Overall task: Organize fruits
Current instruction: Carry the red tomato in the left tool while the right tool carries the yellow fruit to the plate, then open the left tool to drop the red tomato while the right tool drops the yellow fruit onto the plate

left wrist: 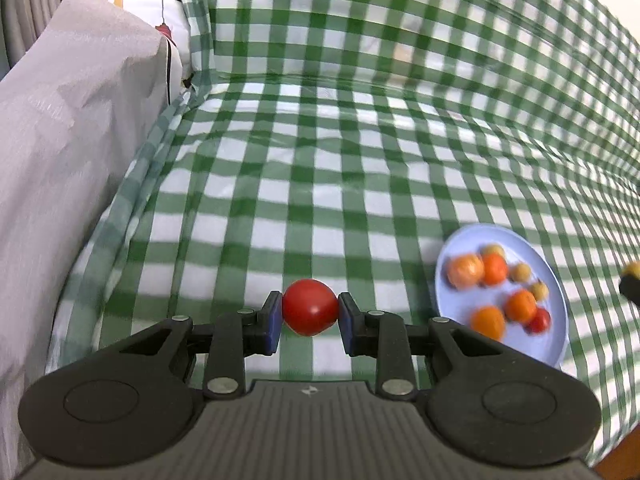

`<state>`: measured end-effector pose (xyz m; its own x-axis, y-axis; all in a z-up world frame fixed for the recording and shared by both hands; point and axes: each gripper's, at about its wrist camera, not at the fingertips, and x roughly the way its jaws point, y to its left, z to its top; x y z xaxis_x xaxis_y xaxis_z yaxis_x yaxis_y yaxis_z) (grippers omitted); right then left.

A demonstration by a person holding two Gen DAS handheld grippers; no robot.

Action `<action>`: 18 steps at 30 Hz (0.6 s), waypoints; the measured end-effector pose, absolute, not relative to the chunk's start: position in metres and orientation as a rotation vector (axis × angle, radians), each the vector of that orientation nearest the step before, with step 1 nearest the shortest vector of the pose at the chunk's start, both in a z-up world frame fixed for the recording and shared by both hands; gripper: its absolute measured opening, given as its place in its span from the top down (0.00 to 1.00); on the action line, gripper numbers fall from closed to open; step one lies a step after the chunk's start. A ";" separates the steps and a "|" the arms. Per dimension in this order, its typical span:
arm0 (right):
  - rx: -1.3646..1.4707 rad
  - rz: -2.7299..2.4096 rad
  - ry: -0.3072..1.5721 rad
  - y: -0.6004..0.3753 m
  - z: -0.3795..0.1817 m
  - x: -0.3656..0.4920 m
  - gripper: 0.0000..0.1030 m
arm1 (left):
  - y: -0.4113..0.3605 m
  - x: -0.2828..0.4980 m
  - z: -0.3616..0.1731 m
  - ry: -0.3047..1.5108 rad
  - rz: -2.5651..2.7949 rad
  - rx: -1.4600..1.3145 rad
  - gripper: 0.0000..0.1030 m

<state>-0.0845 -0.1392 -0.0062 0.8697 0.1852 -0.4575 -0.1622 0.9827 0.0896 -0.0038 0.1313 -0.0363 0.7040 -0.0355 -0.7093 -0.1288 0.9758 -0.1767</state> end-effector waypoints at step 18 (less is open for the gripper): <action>-0.015 0.196 0.520 -0.146 -0.046 -0.078 0.75 | 0.060 0.000 -0.055 0.810 -0.297 -0.339 0.69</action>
